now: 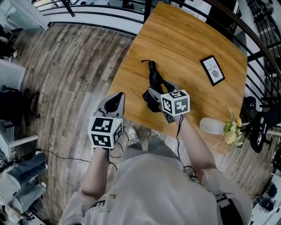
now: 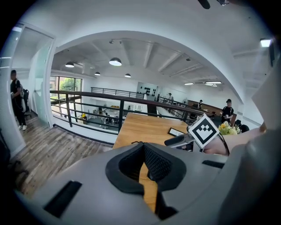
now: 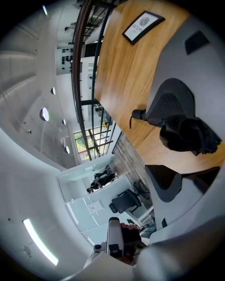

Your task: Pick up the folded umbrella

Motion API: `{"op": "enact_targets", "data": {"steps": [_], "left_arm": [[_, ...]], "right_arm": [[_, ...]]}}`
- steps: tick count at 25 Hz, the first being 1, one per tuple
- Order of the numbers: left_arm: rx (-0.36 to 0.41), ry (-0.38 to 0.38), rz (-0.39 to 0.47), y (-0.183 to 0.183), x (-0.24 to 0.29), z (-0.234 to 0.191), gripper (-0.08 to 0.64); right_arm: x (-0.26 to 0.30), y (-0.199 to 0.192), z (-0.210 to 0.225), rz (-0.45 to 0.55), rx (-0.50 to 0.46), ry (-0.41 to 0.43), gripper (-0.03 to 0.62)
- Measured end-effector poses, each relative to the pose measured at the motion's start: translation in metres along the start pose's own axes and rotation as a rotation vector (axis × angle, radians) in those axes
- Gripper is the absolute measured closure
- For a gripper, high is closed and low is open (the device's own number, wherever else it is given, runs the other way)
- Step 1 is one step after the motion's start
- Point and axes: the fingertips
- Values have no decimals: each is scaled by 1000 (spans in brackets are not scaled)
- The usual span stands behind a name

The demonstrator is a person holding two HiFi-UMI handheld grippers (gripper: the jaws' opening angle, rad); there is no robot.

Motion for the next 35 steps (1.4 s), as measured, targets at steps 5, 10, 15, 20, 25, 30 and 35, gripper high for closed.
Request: {"op": "enact_targets", "data": {"steps": [5, 10, 15, 20, 25, 30, 35], "left_arm": [[-16, -26, -84, -33, 25, 8, 543], [-38, -57, -139, -57, 42, 15, 543], [-79, -89, -196, -85, 51, 23, 543], [-94, -85, -236, -106, 49, 23, 543], [-107, -74, -231, -106, 39, 21, 543], [-117, -70, -213, -99, 35, 23, 543], [-106, -52, -173, -79, 27, 23, 543]], "right_arm": [[31, -33, 31, -90, 15, -51, 255], [56, -62, 60, -151, 49, -82, 255], [72, -90, 73, -205, 138, -76, 253], [88, -109, 77, -244, 224, -71, 239], [87, -110, 78, -255, 232, -109, 280], [80, -107, 82, -319, 222, -95, 331], [50, -83, 60, -244, 242, -39, 334]]}}
Point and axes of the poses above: the fingertips, and each gripper's own axes: x forward along the fingers, z to its right, y out of its top, and after that the axes turned 12 degrees about x, right-handed
